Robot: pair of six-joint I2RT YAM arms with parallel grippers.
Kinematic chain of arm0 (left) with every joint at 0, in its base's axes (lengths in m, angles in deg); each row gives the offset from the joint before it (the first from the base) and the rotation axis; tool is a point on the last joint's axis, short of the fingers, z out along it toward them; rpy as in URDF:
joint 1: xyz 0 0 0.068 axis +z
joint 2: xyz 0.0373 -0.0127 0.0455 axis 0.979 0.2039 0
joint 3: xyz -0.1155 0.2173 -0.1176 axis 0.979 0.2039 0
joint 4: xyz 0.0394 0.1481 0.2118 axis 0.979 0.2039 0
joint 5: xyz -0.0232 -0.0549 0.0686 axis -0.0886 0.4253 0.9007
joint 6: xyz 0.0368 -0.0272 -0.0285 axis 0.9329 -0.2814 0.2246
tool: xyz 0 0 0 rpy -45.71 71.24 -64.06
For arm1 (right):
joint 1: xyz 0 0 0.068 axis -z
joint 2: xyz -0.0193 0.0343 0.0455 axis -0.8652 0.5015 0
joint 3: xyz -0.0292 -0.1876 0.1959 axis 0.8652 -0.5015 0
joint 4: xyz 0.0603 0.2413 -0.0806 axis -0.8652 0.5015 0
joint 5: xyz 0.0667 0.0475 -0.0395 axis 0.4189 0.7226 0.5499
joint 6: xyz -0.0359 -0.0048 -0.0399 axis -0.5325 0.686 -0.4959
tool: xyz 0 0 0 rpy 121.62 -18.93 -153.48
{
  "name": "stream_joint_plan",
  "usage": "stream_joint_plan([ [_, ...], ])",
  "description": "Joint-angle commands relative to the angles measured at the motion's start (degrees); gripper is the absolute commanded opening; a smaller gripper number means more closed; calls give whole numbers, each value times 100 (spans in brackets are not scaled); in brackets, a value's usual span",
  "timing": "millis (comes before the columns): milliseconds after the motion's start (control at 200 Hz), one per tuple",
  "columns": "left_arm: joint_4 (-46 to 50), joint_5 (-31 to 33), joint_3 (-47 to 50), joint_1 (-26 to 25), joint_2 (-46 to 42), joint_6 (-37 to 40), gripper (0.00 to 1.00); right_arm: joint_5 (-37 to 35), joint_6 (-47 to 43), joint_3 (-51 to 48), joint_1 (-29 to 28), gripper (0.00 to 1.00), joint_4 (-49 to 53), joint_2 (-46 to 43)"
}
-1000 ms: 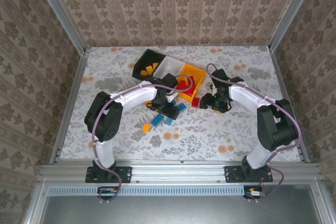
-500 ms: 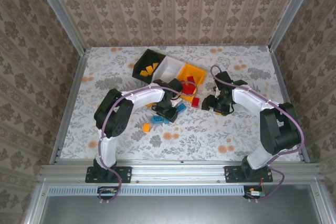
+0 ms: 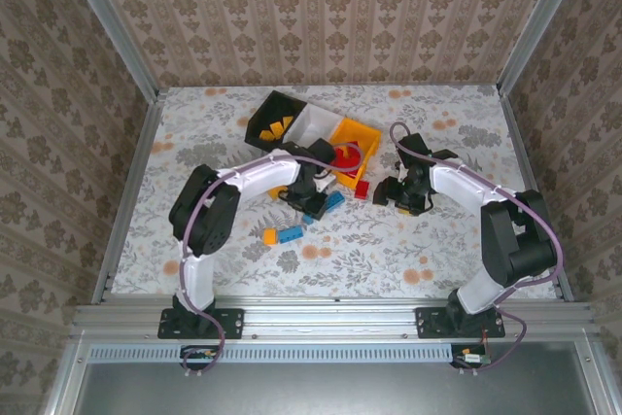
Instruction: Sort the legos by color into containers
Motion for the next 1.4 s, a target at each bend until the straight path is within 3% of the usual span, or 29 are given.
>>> stream_joint_plan([
  [0, 130, -322, -320, 383, -560, -256, 15, 132, 102, -91, -12, 67, -152, -33],
  [175, -49, -807, -809, 1207, -726, -632, 14, 136, 138, -119, -20, 67, -274, 14],
  [370, -357, -1045, -1925, 1950, -45, -1246, 15, 167, 173, -174, -31, 66, -388, 19],
  [530, -334, -1034, -3230, 2074, 983, -1549, 15, -177, 3, -331, -234, 67, -758, -103],
  [705, 302, -912, -4967, 2011, 2172, -1548, 17, -792, -706, -671, -603, 65, -1769, -266],
  [870, 879, -981, -6160, 2010, 2989, -1524, 29, -880, -826, -456, -647, 61, -2023, 173],
  [915, 922, -994, -6253, 2017, 3057, -1529, 35, -837, -812, -286, -646, 61, -1973, 381],
  [1240, 984, -1100, -5918, 2022, 2856, -1425, 49, -763, -571, 376, -629, 59, -1827, 1046],
  [1395, 950, -1141, -5461, 2026, 2534, -1367, 55, -977, -505, 791, -620, 52, -1429, 1460],
])
